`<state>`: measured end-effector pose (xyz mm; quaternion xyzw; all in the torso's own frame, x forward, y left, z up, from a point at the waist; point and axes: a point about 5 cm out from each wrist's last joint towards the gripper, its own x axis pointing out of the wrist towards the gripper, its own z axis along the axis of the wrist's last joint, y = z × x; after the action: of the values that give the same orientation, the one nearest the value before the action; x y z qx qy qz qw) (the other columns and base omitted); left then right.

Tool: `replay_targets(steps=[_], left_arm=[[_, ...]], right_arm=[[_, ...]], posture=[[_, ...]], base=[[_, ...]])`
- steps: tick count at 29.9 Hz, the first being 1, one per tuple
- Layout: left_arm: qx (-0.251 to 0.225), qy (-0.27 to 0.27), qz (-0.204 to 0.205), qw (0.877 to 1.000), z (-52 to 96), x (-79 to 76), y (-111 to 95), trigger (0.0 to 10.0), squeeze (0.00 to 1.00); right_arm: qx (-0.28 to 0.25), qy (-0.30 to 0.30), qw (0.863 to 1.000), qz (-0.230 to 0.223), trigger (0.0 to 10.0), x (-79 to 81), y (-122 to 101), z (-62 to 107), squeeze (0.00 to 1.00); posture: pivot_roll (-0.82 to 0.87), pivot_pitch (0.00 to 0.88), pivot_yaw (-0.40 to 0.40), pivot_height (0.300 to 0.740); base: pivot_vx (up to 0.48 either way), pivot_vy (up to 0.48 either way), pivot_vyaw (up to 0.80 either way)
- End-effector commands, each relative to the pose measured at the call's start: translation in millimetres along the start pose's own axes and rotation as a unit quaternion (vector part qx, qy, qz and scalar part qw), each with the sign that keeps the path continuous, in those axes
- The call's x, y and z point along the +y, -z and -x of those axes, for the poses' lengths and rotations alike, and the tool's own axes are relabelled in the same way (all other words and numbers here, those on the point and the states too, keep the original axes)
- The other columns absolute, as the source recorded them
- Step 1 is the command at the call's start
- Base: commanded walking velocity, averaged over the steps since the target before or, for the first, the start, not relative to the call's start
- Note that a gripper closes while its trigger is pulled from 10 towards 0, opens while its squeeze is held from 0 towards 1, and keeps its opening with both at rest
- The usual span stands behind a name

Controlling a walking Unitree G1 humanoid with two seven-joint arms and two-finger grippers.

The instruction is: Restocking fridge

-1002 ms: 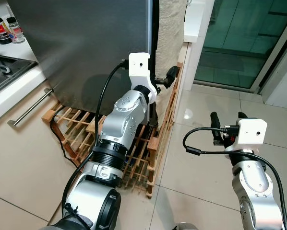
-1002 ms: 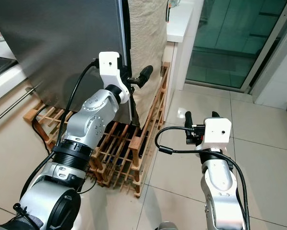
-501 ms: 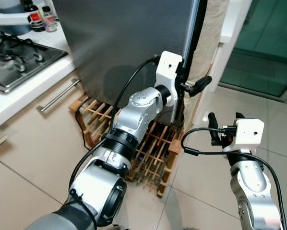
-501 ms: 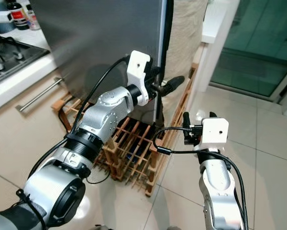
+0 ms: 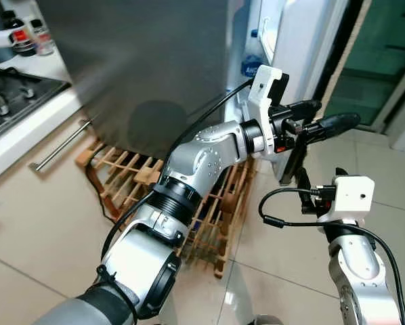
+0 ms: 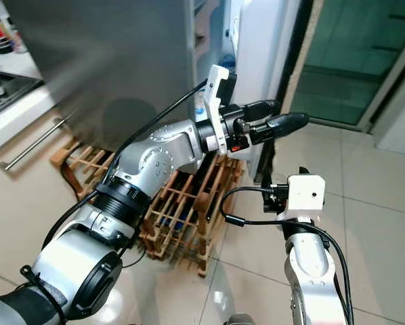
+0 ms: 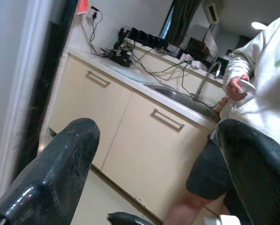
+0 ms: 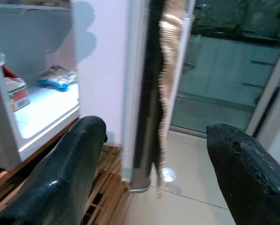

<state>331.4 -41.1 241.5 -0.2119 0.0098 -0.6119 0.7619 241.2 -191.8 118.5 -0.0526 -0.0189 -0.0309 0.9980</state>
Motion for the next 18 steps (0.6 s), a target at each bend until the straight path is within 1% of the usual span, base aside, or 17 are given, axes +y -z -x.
replay_targets(steps=[1,2,3,4,5,6,7,8,9,11,12,13,14,15,16,17,18], left_arm=[[-0.057,0.124,0.039,0.990,-67.5,-80.2,3.4,10.0,0.00],[-0.058,0.090,0.009,0.994,-56.5,-66.7,1.6,10.0,0.00],[-0.060,0.063,-0.005,0.996,-45.2,-54.9,-0.2,10.0,0.00],[-0.060,0.063,-0.005,0.996,-45.2,-54.9,-0.2,10.0,0.00],[-0.072,0.033,-0.013,0.997,-30.2,-41.9,-5.2,10.0,0.00],[-0.090,-0.007,-0.031,0.995,-8.3,-26.1,-14.6,10.0,0.00],[-0.102,-0.033,-0.043,0.993,6.9,-17.1,-21.1,10.0,0.00],[-0.117,-0.065,-0.059,0.989,29.0,-6.6,-30.1,10.0,0.00],[-0.124,-0.084,-0.069,0.986,42.5,-1.4,-35.3,10.0,0.00],[-0.134,-0.119,-0.079,0.981,80.1,8.3,-45.3,10.0,0.00],[-0.135,-0.127,-0.080,0.979,91.6,9.8,-47.6,10.0,0.00],[-0.130,-0.146,-0.089,0.977,111.2,12.5,-48.6,10.0,0.00],[-0.124,-0.157,-0.096,0.975,122.7,13.5,-48.7,10.0,0.00],[-0.124,-0.157,-0.096,0.975,122.7,13.5,-48.7,10.0,0.00],[-0.113,-0.197,-0.107,0.968,141.0,20.0,-47.2,10.0,0.00],[-0.106,-0.260,-0.115,0.953,163.6,29.8,-45.0,10.0,0.00],[-0.102,-0.304,-0.119,0.940,178.1,35.0,-43.3,10.0,0.00]], right_arm=[[-0.001,0.009,1.000,0.001,10.0,-2.4,-2.8,-4.3,0.00],[-0.002,0.011,1.000,-0.001,10.0,-2.5,-3.3,-6.1,0.00],[-0.002,0.014,1.000,-0.006,10.0,-2.5,-3.5,-7.4,0.00],[-0.002,0.014,1.000,-0.006,10.0,-2.5,-3.5,-7.4,0.00],[-0.002,0.018,1.000,-0.015,10.0,-3.2,-3.5,-9.0,0.00],[-0.001,0.021,1.000,-0.022,10.0,-4.3,-3.0,-11.0,0.00],[0.000,0.023,0.999,-0.027,10.0,-5.1,-2.6,-12.2,0.00],[0.000,0.023,0.999,-0.031,10.0,-5.2,-2.0,-14.6,0.00],[0.000,0.022,0.999,-0.033,10.0,-5.1,-1.7,-16.2,0.00],[-0.002,0.016,0.999,-0.036,10.0,-2.8,-1.6,-21.9,0.00],[-0.003,0.014,0.999,-0.037,10.0,-1.9,-1.7,-23.7,0.00],[-0.005,0.009,0.999,-0.039,10.0,0.3,-2.9,-27.0,0.00],[-0.007,0.005,0.999,-0.040,10.0,1.7,-3.9,-29.1,0.00],[-0.007,0.005,0.999,-0.040,10.0,1.7,-3.9,-29.1,0.00],[-0.008,-0.001,0.999,-0.042,10.0,4.3,-4.7,-32.6,0.00],[-0.008,-0.012,0.999,-0.043,10.0,8.1,-5.2,-37.2,0.00],[-0.008,-0.018,0.999,-0.045,10.0,10.6,-5.4,-40.3,0.00]], posture=[[-0.36,0.007,0.084,0.740],[-0.36,0.007,0.083,0.740],[-0.35,0.006,0.083,0.740],[-0.35,0.006,0.083,0.740],[-0.33,0.004,0.084,0.740],[-0.31,0.000,0.082,0.740],[-0.31,0.000,0.082,0.740],[-0.28,0.000,0.083,0.740],[-0.28,0.000,0.083,0.740],[-0.24,0.000,0.084,0.740],[-0.24,0.000,0.084,0.740],[-0.21,0.000,0.078,0.740],[-0.21,0.000,0.078,0.740],[-0.21,0.000,0.078,0.740],[-0.18,0.000,0.071,0.740],[-0.15,0.000,0.061,0.740],[-0.15,0.000,0.061,0.740]], base=[[0.000,0.000,0.00],[0.000,0.000,0.00],[0.000,0.000,0.00],[0.000,0.000,0.00],[0.000,0.000,0.00],[0.000,0.000,0.00],[0.000,0.000,0.00],[0.000,0.000,0.00],[0.000,0.000,0.00],[0.000,0.000,0.00],[0.000,0.000,0.00],[0.000,0.000,0.00],[0.000,0.000,0.00],[0.000,0.000,0.00],[0.000,0.000,0.00],[0.000,0.000,0.54],[0.000,0.000,0.54]])
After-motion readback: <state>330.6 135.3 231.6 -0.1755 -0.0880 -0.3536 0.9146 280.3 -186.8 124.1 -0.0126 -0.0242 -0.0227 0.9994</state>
